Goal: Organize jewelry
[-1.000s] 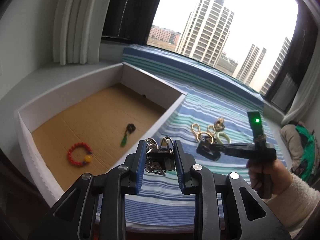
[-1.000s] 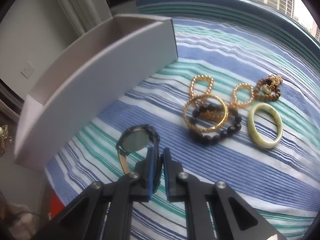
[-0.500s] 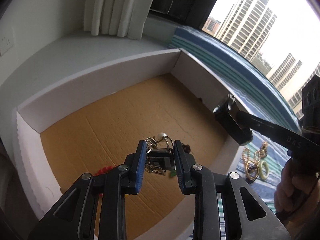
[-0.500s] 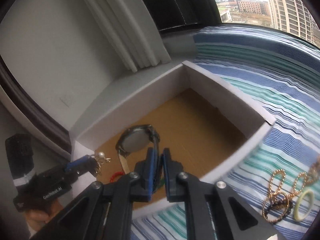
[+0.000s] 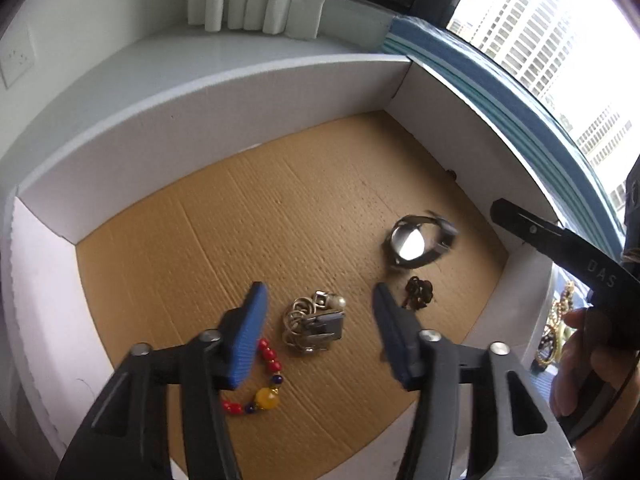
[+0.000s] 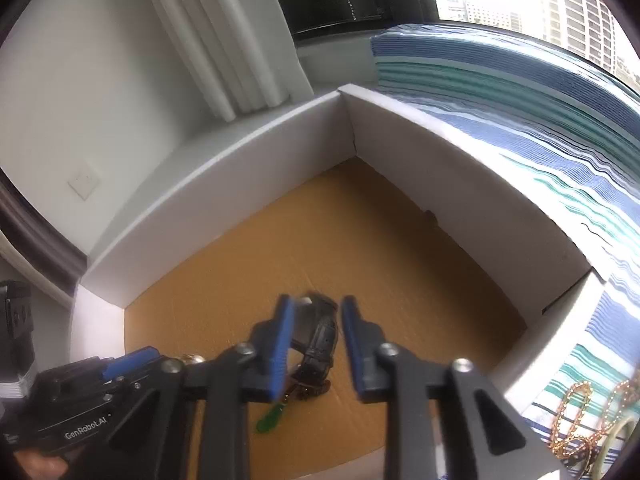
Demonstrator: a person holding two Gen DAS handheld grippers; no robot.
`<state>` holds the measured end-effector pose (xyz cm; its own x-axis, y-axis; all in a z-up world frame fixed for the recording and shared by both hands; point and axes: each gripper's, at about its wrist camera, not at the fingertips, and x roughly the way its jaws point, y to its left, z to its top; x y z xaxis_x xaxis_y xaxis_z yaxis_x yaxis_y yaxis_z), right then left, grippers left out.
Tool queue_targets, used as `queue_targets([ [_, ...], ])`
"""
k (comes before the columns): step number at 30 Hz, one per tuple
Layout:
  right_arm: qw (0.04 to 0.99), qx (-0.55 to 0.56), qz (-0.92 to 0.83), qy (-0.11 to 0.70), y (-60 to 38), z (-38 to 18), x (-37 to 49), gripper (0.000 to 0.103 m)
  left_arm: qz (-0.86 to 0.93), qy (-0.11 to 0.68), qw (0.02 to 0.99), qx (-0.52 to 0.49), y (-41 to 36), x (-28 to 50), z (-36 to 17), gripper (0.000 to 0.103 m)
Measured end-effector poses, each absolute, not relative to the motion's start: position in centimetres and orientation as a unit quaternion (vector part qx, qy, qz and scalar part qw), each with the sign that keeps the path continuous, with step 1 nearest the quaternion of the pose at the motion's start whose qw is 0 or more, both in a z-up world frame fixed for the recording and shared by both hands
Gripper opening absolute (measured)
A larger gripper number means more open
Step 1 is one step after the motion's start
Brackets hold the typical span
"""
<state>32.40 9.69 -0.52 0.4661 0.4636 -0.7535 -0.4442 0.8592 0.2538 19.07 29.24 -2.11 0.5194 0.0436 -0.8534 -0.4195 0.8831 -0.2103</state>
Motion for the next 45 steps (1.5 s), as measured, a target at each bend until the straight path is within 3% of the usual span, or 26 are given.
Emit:
queue_targets([
  [1, 0.862, 0.016, 0.261, 0.434, 9.2, -0.1, 31.9, 0.063, 0.14, 0.462, 0.854, -0.194, 29.0, 18.7, -1.8, 0.074],
  [7, 0.898, 0.021, 0.241, 0.369, 5.3, 2.5, 27.0, 0.083, 0.124, 0.409, 0.889, -0.165, 25.4, 14.6, 1.2, 0.087],
  [13, 0.911, -0.017, 0.218, 0.35, -0.7, 2.4, 20.4, 0.083, 0.082, 0.364, 0.919, -0.129, 19.3, 10.1, 2.6, 0.097],
  [22, 0.912, -0.053, 0.101, 0.394, -12.0, -2.2, 10.9, 0.084, -0.008, 0.369, 0.923, -0.11, 9.1, 6.2, -1.4, 0.098],
  [31, 0.932, -0.071, 0.013, 0.356, -19.8, -4.2, 1.6, 0.084, -0.059, 0.412, 0.903, -0.108, 3.0, 5.0, -5.5, 0.098],
  [37, 0.933, -0.064, -0.008, 0.354, -22.0, -5.5, 0.3, 0.086, -0.046, 0.397, 0.914, -0.065, 1.6, 4.4, -6.1, 0.098],
  [45, 0.923, -0.054, 0.044, 0.377, -20.2, -7.3, 0.5, 0.086, -0.076, 0.451, 0.888, -0.055, 0.6, 4.3, -8.0, 0.098],
])
